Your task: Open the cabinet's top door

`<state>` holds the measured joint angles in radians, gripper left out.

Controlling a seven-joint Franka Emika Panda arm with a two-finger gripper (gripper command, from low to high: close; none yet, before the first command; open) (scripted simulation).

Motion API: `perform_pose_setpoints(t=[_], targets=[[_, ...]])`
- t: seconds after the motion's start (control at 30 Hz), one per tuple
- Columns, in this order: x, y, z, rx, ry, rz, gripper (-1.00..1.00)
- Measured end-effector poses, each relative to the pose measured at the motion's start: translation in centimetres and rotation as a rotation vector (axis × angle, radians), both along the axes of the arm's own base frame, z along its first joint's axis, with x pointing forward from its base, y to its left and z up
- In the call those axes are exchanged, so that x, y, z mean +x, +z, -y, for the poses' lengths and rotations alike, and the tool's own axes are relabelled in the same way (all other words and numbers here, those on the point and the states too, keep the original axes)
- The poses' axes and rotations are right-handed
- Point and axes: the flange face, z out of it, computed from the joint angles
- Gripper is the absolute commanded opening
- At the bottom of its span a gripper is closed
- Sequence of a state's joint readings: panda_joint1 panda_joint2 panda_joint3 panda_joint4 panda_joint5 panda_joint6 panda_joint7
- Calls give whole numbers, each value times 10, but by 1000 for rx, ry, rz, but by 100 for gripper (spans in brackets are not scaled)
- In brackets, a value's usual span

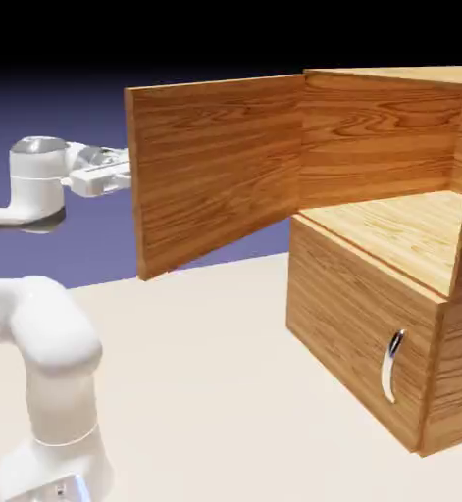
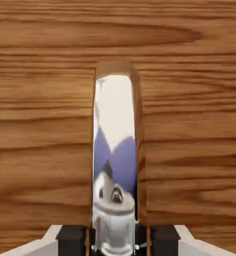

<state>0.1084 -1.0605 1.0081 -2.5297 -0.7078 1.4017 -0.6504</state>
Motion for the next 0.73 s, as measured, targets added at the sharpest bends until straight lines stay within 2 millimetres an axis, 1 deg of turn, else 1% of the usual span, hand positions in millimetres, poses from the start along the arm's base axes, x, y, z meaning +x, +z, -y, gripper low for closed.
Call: perform_pose_setpoints(t=[0.17,0.37,0.57,0.73], targets=[[-4,0,-49,0,-103,0,-100],[-3,0,-102,0,-217,0,-100],[4,0,-150,0,-320,0,-100],[12,0,-186,0,-397,0,-100]])
